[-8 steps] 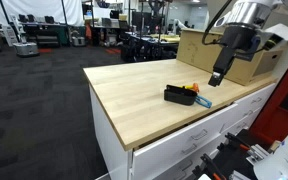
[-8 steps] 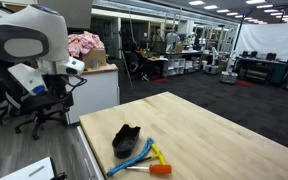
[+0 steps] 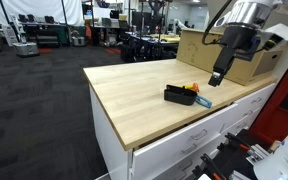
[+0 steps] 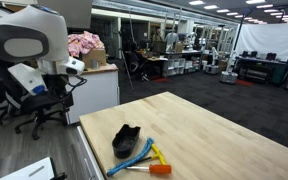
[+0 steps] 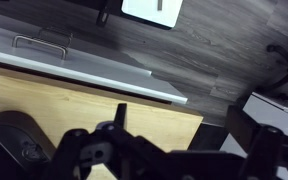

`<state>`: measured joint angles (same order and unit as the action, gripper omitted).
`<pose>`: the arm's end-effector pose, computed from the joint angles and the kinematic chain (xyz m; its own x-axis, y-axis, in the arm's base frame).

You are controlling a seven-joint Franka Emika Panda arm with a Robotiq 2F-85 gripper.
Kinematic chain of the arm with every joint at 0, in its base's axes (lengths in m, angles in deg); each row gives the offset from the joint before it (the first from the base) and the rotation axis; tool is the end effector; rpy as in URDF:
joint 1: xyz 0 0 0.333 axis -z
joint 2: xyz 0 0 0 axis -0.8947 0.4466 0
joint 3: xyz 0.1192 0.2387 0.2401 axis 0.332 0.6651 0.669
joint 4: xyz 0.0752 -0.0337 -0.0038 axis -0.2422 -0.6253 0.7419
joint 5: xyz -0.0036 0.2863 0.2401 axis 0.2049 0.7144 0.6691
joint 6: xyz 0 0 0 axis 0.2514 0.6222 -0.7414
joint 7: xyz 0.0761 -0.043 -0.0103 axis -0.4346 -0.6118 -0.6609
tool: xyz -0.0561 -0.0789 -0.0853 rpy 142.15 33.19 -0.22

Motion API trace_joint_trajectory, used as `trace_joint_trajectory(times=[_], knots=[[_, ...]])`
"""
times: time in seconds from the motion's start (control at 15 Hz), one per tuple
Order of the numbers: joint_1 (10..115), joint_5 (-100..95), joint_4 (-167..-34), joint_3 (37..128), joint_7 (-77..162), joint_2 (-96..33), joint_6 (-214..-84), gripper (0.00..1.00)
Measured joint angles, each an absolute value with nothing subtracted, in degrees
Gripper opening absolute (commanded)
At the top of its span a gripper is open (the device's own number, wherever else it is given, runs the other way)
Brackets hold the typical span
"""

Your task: Move the black object to the right

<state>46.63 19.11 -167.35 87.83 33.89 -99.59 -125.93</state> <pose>0.2187 0.1020 0.4672 0.9642 0.2570 0.0650 0.2649 -0.9227 -0.2803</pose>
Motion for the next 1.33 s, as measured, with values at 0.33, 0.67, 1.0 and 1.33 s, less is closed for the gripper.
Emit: trace_joint_trajectory(times=[0.33,0.67,1.0,1.33], knots=[[47.56,14.64,-167.34,88.28,31.30,-97.05,-131.21,1.00],[49.02,5.12,-166.73,87.85,23.74,-87.13,-143.09,1.00],[51.11,-2.30,-164.59,85.88,17.58,-76.02,-153.44,1.00],[51.79,-3.13,-159.44,83.45,11.87,-64.68,-158.25,1.00]])
